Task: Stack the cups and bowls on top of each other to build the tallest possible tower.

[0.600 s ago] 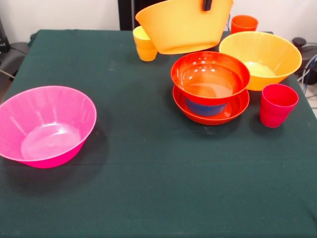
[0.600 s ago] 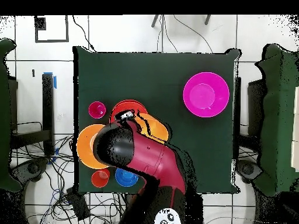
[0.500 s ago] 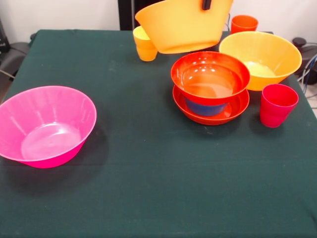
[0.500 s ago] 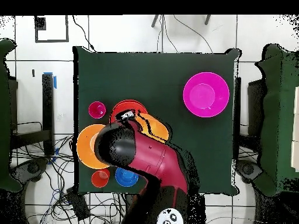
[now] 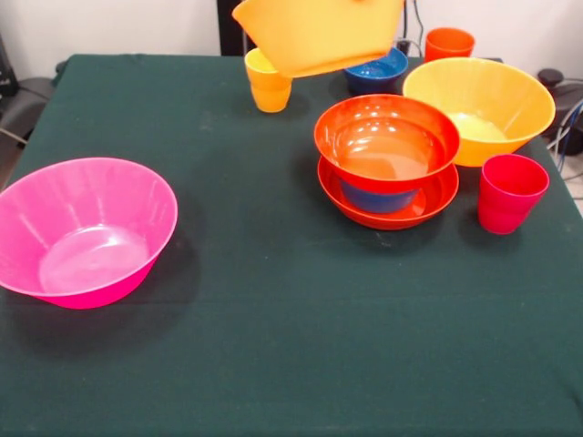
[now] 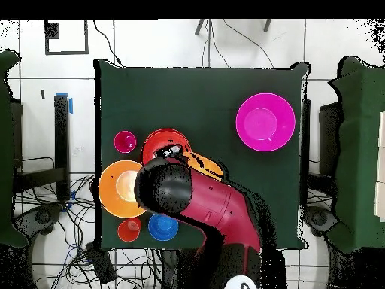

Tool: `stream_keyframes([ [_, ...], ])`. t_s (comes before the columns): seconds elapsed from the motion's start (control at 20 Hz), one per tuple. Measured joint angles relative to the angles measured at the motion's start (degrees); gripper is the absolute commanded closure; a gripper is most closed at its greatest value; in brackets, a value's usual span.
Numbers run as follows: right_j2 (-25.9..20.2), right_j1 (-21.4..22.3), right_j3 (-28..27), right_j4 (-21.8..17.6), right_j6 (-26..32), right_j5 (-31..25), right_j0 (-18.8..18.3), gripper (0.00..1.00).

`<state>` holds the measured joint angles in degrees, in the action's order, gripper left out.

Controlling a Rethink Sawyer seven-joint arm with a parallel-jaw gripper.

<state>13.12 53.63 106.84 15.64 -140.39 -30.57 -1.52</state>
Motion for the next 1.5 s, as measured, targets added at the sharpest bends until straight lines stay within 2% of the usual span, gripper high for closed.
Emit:
stream_keyframes([
  [0.8,-3.0,0.2,-0.5,-1.3,0.0,-0.3,0.7,1.00],
  [1.5,-3.4,-3.5,-3.1,-1.3,0.0,-0.3,1.2,1.00],
])
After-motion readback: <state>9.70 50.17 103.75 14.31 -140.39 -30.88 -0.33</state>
